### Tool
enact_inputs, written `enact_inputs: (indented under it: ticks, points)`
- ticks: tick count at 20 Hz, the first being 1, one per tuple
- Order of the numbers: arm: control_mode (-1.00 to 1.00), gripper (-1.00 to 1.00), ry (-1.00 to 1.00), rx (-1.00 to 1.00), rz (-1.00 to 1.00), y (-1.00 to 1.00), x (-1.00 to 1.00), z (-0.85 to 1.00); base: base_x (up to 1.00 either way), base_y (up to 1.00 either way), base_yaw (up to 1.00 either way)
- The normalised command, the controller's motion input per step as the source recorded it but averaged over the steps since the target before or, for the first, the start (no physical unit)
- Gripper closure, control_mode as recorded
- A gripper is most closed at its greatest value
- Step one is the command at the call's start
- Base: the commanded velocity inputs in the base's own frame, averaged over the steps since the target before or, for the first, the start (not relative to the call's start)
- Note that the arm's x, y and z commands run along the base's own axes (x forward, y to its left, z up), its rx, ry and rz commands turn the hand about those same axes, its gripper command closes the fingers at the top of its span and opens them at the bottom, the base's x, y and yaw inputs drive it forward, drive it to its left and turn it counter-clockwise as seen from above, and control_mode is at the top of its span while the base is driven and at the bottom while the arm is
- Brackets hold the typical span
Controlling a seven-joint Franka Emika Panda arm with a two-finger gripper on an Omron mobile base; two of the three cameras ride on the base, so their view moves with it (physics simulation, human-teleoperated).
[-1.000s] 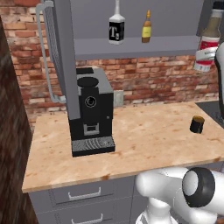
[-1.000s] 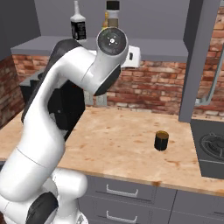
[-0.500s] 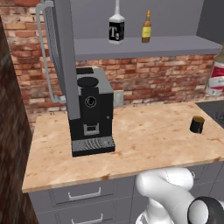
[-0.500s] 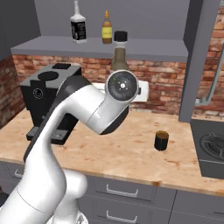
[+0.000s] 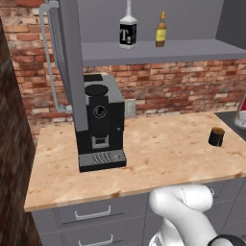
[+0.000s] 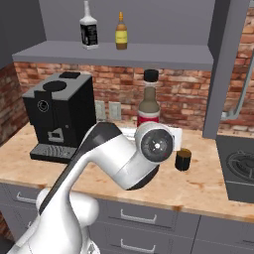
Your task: Pick the syrup bottle and honey bottle from the cabinet and place them next to the mug.
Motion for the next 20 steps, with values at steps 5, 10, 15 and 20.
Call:
enact_inputs:
  ticks: [5,10,15,20]
  points:
    - [-1.00,1.00,0.01,-0.01,0.00,-0.46,0.00,-0.26,0.00,0.00,0.00]
    - [-1.00,1.00,0.00,0.00,0.06,-0.31,0.09,-0.22,0.00,0.00,0.00]
    - [-1.00,1.00,0.07,0.00,0.06,-0.19,0.23,-0.48,0.00,0.00,0.00]
    - [-1.00,1.00,0.09,-0.01,0.04,-0.23,0.28,-0.55,0.00,0.00,0.00]
